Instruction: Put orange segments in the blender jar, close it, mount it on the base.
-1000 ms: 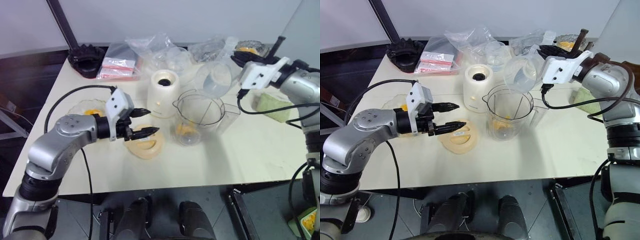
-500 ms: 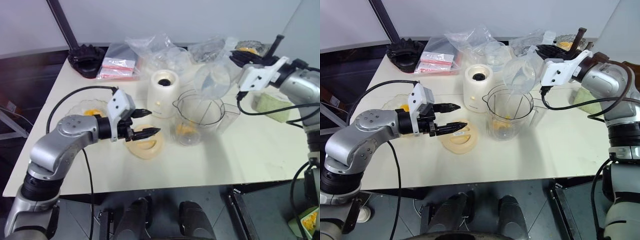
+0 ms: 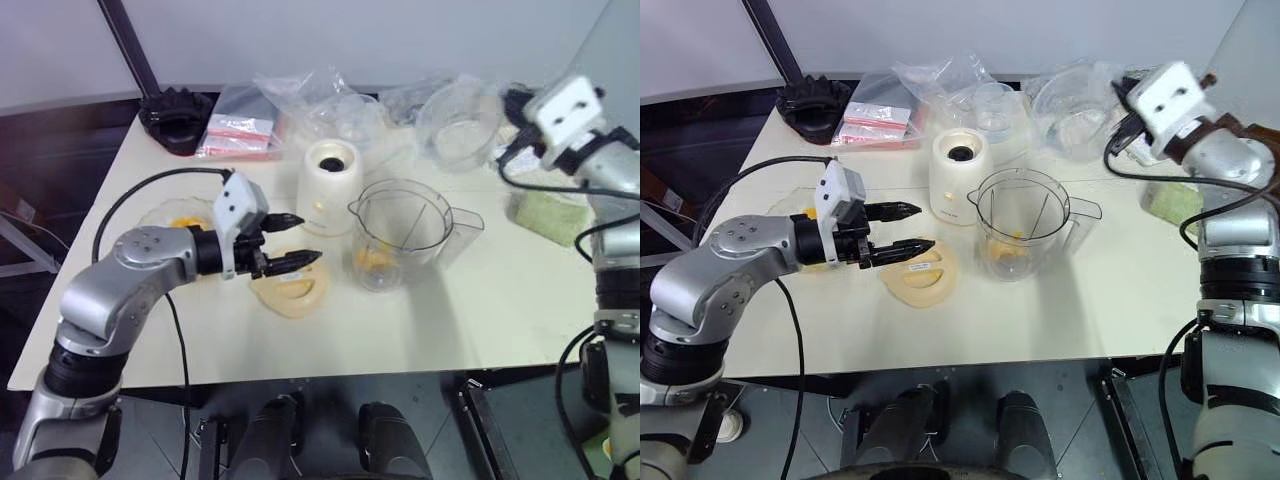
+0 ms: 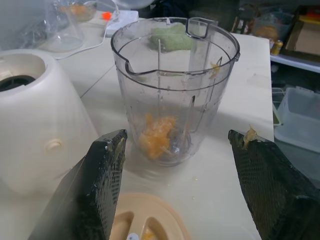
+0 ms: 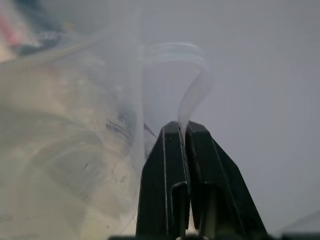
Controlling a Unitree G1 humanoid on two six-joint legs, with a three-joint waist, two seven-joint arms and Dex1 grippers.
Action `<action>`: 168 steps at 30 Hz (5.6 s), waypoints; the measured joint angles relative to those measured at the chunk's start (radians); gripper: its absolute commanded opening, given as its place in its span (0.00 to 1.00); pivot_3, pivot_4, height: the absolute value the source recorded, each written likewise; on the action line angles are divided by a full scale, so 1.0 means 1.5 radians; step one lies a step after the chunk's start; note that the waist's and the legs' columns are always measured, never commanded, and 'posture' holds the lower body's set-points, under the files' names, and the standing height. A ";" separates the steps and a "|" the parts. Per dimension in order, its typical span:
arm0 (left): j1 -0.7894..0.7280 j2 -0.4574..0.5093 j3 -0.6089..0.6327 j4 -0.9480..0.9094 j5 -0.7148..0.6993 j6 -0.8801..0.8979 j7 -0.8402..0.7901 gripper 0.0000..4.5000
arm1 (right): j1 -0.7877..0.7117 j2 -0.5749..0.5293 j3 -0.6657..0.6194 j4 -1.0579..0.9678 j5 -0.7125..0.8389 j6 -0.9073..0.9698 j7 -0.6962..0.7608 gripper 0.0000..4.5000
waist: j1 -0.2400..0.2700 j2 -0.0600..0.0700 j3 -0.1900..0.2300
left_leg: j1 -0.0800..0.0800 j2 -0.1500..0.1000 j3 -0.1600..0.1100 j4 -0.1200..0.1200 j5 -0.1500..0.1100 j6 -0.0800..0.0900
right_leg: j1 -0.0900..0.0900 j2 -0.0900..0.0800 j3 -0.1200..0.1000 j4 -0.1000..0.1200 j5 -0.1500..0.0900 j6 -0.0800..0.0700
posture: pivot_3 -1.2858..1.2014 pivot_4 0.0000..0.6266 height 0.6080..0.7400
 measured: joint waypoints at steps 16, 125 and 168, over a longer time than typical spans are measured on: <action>-0.045 -0.028 0.029 0.006 -0.077 0.057 0.025 0.76 | 0.189 0.119 -0.225 -0.072 0.116 0.246 -0.281 0.01 | -0.002 0.001 0.000 | 0.000 0.000 0.001 0.000 0.000 0.000 | 0.000 0.000 0.000 0.000 0.001 0.002 | 0.52 0.24 1.00; -0.224 -0.193 -0.241 0.775 0.481 -0.471 -0.262 0.06 | 0.730 -0.104 -0.246 -0.830 0.724 0.554 -0.214 1.00 | 0.031 -0.004 0.000 | 0.000 0.000 0.000 0.006 -0.006 0.003 | 0.006 -0.005 -0.003 -0.004 -0.004 0.001 | 0.52 0.24 1.00; -0.783 -0.409 -0.129 1.173 0.443 -0.583 -0.439 0.06 | 0.670 0.144 -0.134 -0.664 0.345 0.424 -0.208 1.00 | 0.033 -0.006 0.002 | -0.004 -0.001 0.004 0.007 -0.006 0.007 | 0.000 -0.003 -0.002 0.000 -0.002 0.009 | 0.52 0.24 1.00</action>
